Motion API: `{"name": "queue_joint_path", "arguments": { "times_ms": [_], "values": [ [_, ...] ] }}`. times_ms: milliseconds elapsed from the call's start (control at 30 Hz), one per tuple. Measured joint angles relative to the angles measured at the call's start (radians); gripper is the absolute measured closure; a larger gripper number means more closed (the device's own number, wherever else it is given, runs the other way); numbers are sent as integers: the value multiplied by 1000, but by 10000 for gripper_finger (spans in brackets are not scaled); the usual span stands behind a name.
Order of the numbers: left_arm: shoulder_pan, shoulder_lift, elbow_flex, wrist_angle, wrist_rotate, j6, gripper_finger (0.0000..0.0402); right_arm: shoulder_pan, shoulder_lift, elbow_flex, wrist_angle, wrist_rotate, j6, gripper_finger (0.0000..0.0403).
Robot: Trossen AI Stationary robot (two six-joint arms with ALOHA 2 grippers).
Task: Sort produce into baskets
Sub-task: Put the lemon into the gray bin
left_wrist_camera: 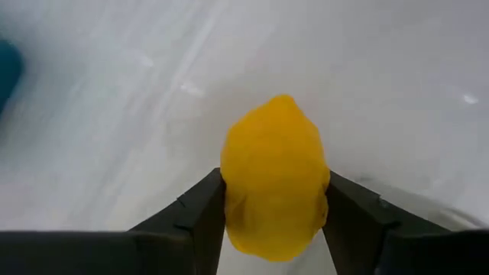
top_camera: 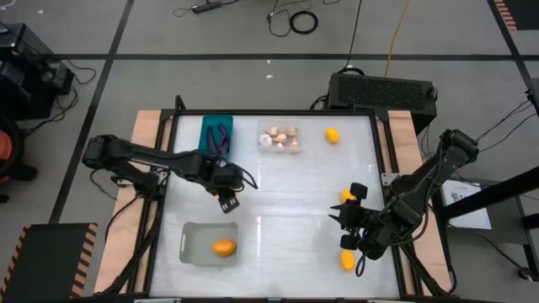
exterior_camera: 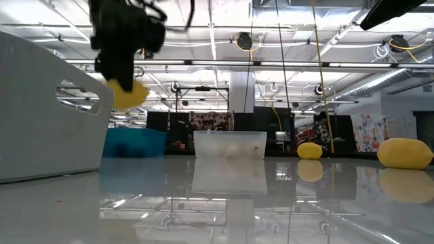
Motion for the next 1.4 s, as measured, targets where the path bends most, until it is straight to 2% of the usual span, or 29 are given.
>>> {"name": "queue_joint_path", "arguments": {
  "times_ms": [133, 300, 467, 667, 867, 1133, 1300, 1400],
  "values": [
    [-76, -91, 8, 2, 25, -85, 219, 0, 0, 0, 0, 0, 1, 310],
    [-245, -146, 8, 14, 27, -258, 219, 0, 0, 0, 0, -1, 3, 310],
    [-437, -121, -7, 61, -3, -385, 219, 0, 0, 0, 0, -1, 26, 310],
    [-566, -33, -13, 114, -66, -392, 219, 0, 0, 0, 1, 1, 63, 310],
    [-594, 62, -13, 147, -65, -391, 208, 0, 0, 0, 0, 7, 59, 310],
    [-551, 96, -13, 109, -59, -350, 146, 0, 0, 0, 0, 9, 58, 310],
    [-517, 96, -13, 108, -57, -256, 124, -1, 0, 0, 0, 71, 70, 310],
    [-495, 96, -13, 117, -139, -170, 122, -9, 0, 0, 0, 124, 119, 310]
  ]
}}
